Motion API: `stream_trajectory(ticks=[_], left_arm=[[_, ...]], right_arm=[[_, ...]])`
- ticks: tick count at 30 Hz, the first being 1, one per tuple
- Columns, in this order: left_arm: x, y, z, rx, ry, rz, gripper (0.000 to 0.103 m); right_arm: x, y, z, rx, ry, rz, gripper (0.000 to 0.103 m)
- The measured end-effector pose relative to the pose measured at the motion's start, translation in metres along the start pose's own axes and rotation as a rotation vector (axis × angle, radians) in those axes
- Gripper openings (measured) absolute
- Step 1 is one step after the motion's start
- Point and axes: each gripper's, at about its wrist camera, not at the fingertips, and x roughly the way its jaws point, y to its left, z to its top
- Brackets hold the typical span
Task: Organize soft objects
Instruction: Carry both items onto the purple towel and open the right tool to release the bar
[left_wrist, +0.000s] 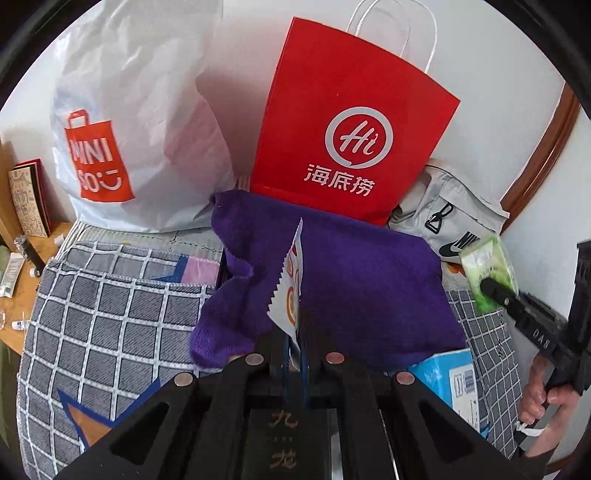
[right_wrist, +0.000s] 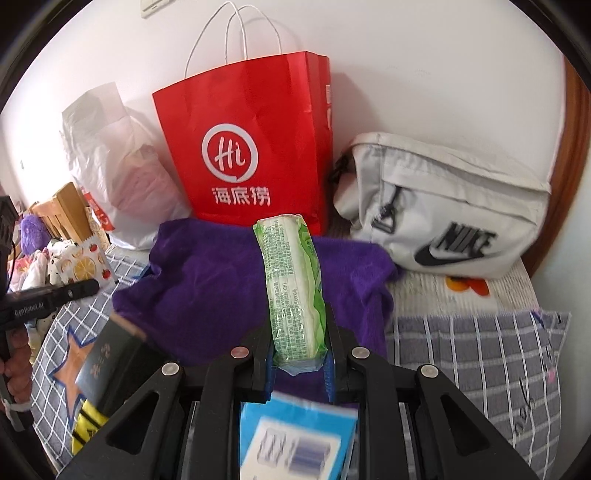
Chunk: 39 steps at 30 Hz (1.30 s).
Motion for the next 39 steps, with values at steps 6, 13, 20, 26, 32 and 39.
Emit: stream_trajectory(ticks=[6,13,20,26,32,39], left_arm=[[0.024,-0.002,0.019,-0.004,0.024,0.005,0.005],[0.06,-0.007,0.042,0.008,0.057,0.017,0.005],[0.098,0.003,0.049,-0.011,0.112,-0.013,0.005],[0.113,0.008,0.052,-0.011,0.146,-0.031,0.005],[0.128,0.009,0.052,-0.039,0.176,-0.074,0.005],[0.136,0.0,0.046,-0.014,0.181,-0.098,0.005]], right_arm=[[0.027,0.003,0.029,-0.042,-0.016,0.004,0.02],[0.073,-0.017,0.019,0.012,0.074,0.033,0.02],[0.109,-0.031,0.01,0.0,0.177,0.022,0.02],[0.127,-0.033,0.001,0.011,0.235,0.061,0.021],[0.136,-0.03,-0.003,0.017,0.264,0.058,0.022],[0.136,-0.026,-0.003,0.006,0.258,0.05,0.034]])
